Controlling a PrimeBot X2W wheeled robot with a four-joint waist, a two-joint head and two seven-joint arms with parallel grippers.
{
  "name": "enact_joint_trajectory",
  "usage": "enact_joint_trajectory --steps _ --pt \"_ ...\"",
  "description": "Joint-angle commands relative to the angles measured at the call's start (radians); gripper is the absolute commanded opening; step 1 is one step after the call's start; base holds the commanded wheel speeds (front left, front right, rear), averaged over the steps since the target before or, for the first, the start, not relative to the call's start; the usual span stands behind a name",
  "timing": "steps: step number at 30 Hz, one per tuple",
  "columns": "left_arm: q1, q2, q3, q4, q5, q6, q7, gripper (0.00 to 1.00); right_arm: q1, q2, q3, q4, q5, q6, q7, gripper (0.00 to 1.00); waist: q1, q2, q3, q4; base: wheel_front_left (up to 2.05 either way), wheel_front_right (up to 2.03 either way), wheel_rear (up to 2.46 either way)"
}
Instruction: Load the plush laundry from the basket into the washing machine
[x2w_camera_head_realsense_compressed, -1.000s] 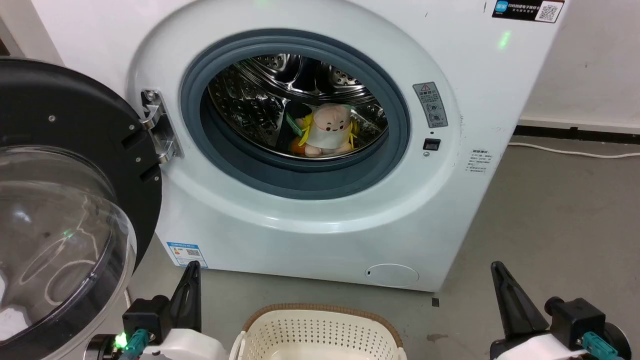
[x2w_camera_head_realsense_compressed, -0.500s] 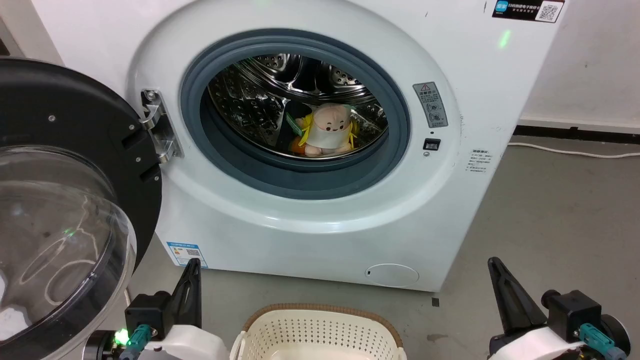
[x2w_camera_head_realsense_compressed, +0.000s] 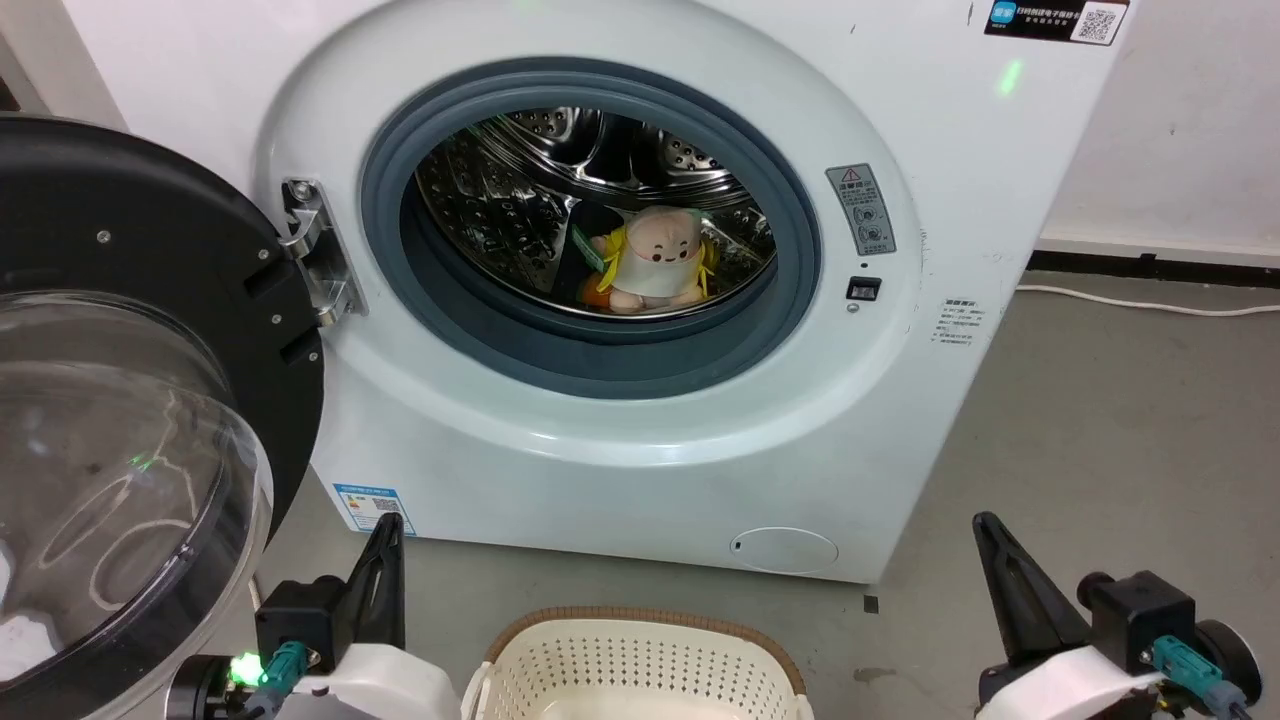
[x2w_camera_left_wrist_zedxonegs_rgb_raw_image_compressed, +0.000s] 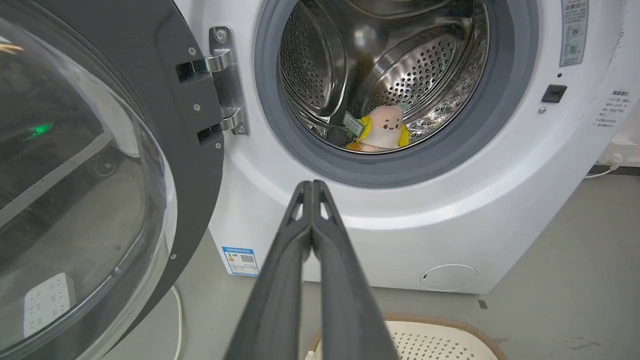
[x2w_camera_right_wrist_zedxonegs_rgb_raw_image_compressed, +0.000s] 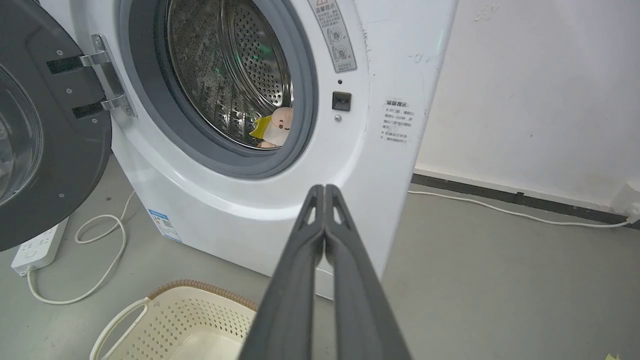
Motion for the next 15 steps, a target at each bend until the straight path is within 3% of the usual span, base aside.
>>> enact_joint_trajectory --steps 1,15 --pt "-0.011 -0.001 0.005 -0.011 0.012 0.006 0.008 0.00 -0.022 0.000 -0.003 -0.007 -0.011 -0.001 0.008 0.00 0.0000 0.0000 0.000 0.000 0.00 0.00 0.00" --pt "-0.013 -0.004 0.010 -0.029 0.033 0.007 0.035 0.00 -0.032 0.000 -0.007 -0.010 -0.028 -0.001 0.035 0.00 0.0000 0.0000 0.000 0.001 0.00 0.00 0.00"
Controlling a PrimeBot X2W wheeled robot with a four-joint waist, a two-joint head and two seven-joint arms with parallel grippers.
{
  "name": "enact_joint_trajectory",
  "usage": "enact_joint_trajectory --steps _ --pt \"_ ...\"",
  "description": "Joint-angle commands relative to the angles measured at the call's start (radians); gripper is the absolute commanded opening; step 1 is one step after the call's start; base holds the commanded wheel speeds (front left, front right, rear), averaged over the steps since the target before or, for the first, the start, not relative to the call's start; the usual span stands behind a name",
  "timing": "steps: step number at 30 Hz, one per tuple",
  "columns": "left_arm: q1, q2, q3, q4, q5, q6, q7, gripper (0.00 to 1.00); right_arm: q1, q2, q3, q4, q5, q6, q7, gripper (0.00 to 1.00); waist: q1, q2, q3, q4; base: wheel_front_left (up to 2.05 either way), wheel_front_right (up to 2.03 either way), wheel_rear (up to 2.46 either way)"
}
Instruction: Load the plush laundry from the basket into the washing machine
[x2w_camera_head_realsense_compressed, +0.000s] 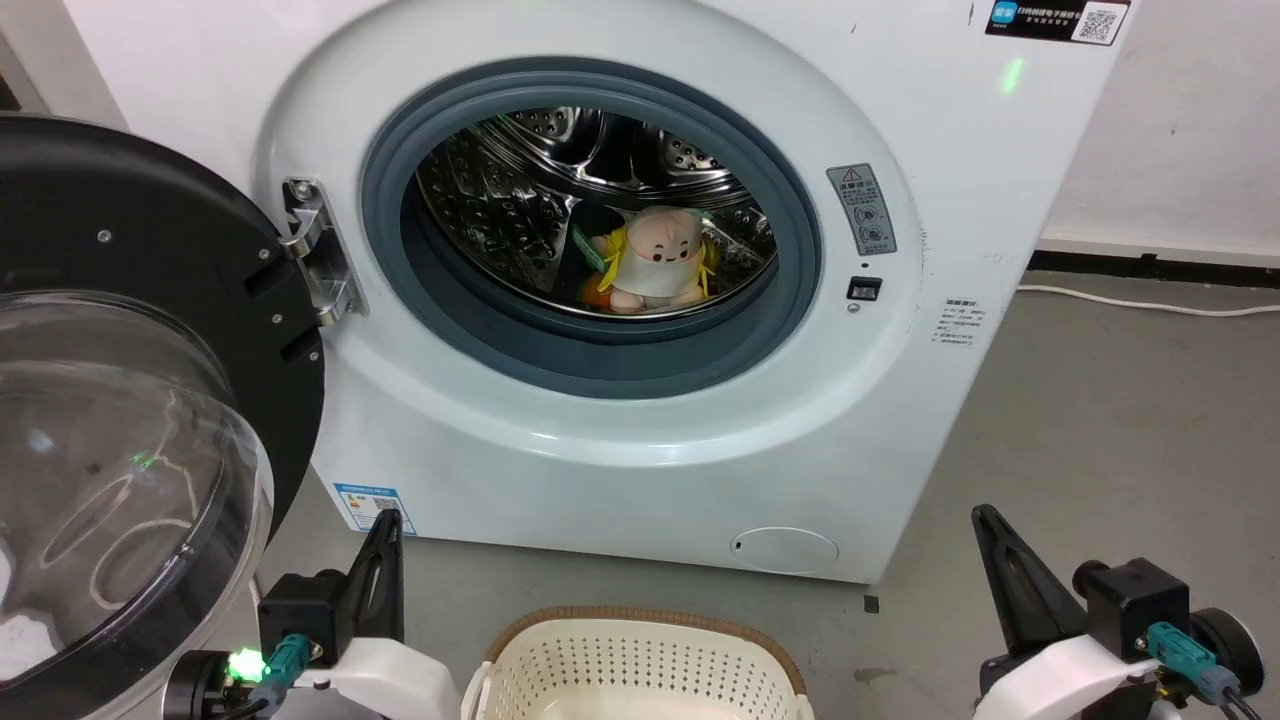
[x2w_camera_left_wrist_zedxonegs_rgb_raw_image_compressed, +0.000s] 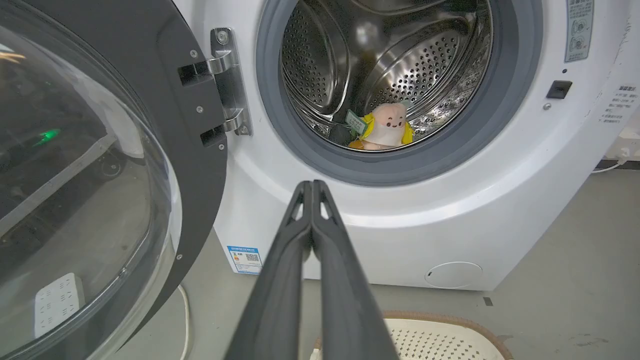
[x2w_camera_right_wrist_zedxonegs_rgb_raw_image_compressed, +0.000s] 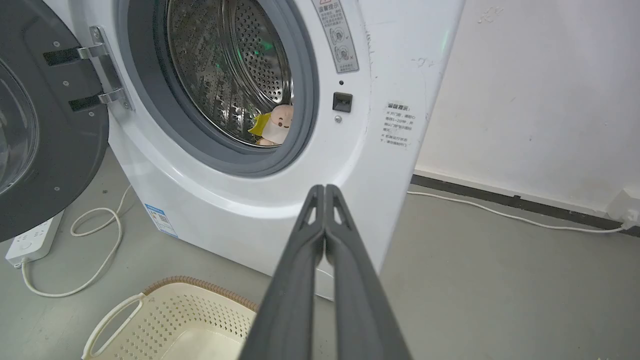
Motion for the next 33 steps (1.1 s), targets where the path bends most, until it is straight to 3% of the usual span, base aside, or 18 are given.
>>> enact_joint_trajectory --steps 1,33 --pt "-0.013 -0.001 0.006 -0.010 0.011 0.005 0.004 0.00 -0.015 0.000 -0.003 -0.006 -0.010 -0.001 0.004 0.00 0.0000 0.0000 0.000 0.000 0.00 0.00 0.00" --pt "-0.016 -0.005 0.011 -0.032 0.037 0.006 0.037 0.00 -0.028 0.000 -0.008 -0.009 -0.031 -0.001 0.037 0.00 0.0000 0.0000 0.000 0.001 0.00 0.00 0.00"
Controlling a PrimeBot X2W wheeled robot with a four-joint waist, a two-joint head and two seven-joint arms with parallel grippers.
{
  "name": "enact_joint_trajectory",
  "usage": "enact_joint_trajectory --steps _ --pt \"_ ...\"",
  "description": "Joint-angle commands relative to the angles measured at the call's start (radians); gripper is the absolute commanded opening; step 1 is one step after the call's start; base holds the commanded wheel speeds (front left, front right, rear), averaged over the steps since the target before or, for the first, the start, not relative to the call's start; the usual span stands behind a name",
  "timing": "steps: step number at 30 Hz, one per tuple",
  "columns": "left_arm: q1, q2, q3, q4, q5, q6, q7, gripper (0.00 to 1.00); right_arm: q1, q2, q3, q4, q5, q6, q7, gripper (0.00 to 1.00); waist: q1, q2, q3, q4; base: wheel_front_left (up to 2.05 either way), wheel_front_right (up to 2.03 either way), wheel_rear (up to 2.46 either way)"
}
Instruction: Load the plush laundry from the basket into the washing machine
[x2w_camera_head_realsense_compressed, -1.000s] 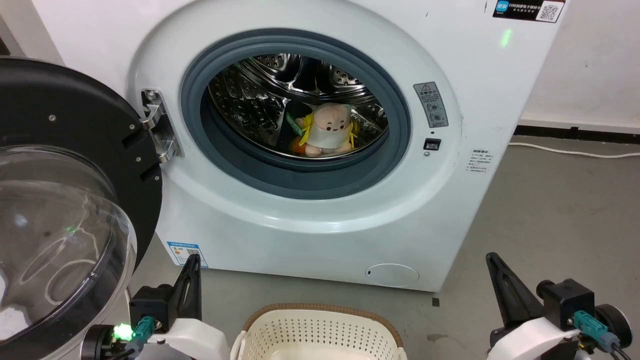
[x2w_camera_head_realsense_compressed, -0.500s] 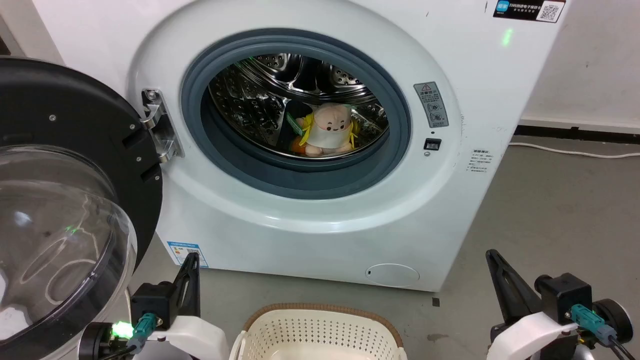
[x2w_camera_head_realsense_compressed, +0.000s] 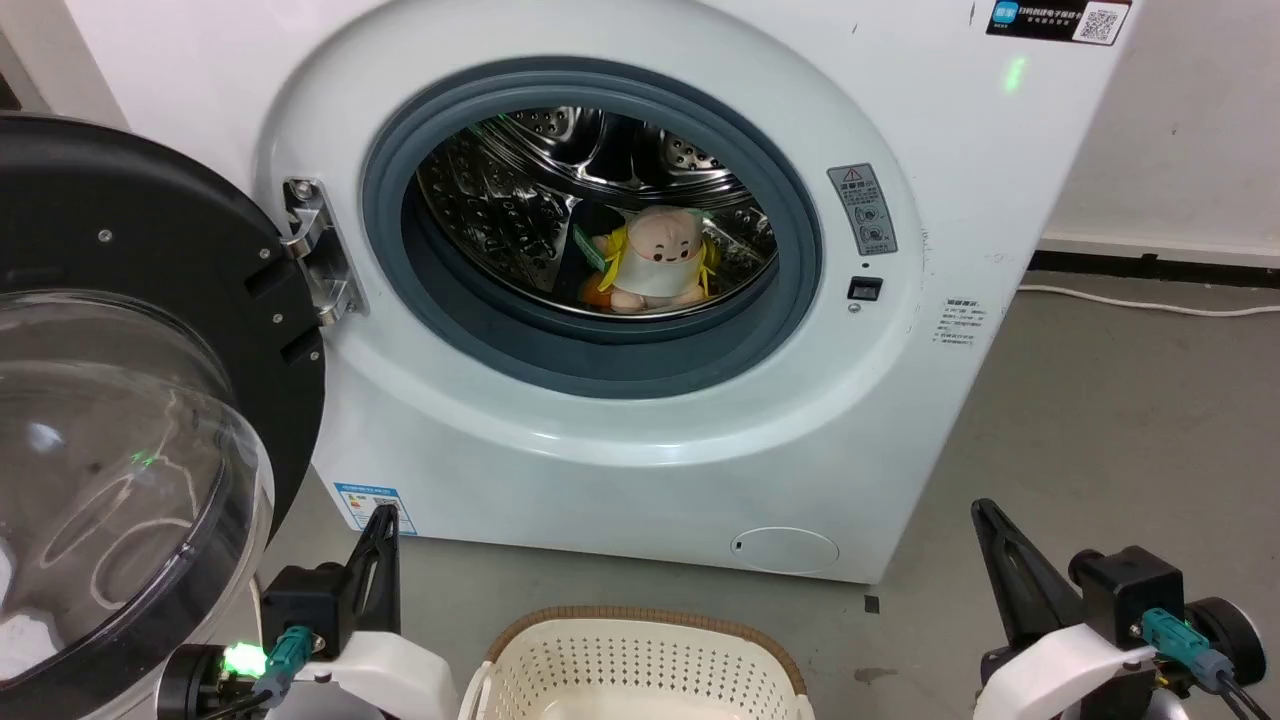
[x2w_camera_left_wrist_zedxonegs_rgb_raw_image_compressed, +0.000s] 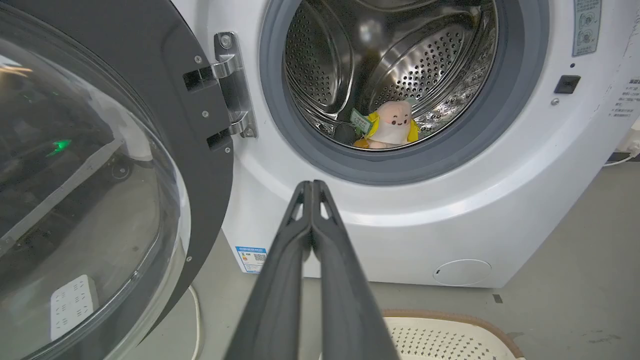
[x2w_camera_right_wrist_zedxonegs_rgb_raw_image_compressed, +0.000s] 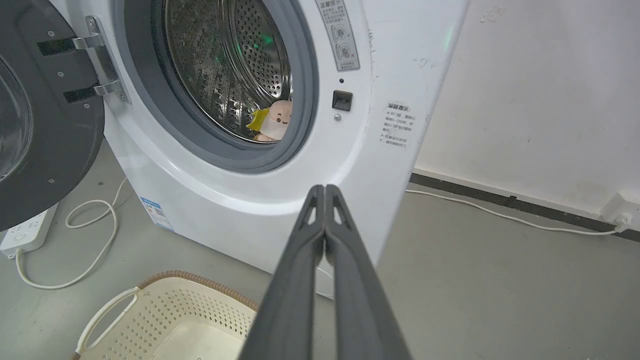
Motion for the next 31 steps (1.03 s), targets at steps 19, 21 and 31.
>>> enact_joint_trajectory --steps 19,21,31 --pt "-0.015 -0.001 0.004 -0.005 0.003 0.003 0.000 0.00 -0.012 0.000 -0.003 -0.005 -0.008 -0.001 0.001 0.00 0.0000 0.0000 0.000 0.000 0.00 0.00 0.00" --pt "-0.015 -0.001 0.004 -0.005 0.003 0.003 0.000 0.00 -0.012 0.000 -0.003 -0.005 -0.008 -0.001 0.001 0.00 0.0000 0.0000 0.000 0.000 0.00 0.00 0.00" --pt "-0.015 -0.001 0.004 -0.005 0.003 0.003 0.000 0.00 -0.012 0.000 -0.003 -0.005 -0.008 -0.001 0.001 0.00 0.0000 0.0000 0.000 0.000 0.00 0.00 0.00"
